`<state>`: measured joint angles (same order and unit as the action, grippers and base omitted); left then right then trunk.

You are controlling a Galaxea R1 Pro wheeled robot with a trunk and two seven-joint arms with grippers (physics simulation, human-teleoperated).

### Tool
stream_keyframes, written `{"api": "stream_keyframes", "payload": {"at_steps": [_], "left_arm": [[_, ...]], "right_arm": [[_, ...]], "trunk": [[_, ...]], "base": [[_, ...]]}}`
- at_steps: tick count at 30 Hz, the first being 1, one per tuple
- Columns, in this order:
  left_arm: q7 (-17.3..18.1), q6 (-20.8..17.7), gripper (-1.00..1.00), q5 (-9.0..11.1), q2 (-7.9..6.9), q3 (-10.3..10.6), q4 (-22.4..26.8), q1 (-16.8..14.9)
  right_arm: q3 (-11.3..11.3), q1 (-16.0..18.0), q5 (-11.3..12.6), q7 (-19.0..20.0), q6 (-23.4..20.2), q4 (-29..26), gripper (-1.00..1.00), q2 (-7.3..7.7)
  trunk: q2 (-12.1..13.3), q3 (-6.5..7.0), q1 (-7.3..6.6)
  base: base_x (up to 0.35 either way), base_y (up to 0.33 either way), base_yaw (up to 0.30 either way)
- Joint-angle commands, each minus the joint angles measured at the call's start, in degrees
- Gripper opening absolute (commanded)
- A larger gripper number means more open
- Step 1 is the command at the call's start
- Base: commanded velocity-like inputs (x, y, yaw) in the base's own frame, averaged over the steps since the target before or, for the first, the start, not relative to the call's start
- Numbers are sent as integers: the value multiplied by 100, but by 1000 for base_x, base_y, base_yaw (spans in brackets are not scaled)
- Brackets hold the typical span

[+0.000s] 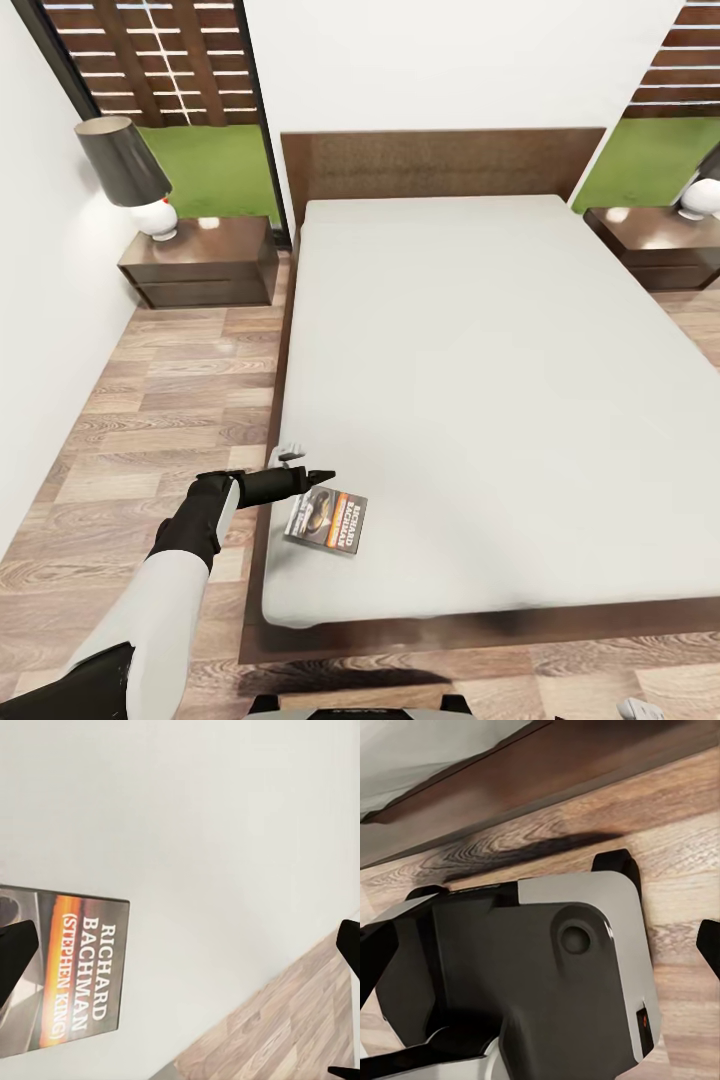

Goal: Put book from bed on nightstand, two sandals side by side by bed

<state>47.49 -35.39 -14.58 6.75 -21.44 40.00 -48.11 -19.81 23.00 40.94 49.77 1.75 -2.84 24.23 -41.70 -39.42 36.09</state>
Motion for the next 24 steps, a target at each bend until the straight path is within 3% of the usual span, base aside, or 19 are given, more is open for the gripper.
{"api": "stream_keyframes", "payload": {"at_steps": [1,24], "left_arm": [[50,-38,100,-54,10,-44,7,-6],[50,-38,100,-54,10,-44,7,-6]], "right_arm": [[-49,3,37,15,18,3,100,2],[-49,3,37,11,25,3,100,2]], "trunk": [[-47,-24,24],[-969,-437,529]], "base": [[0,0,0],[0,0,0]]}}
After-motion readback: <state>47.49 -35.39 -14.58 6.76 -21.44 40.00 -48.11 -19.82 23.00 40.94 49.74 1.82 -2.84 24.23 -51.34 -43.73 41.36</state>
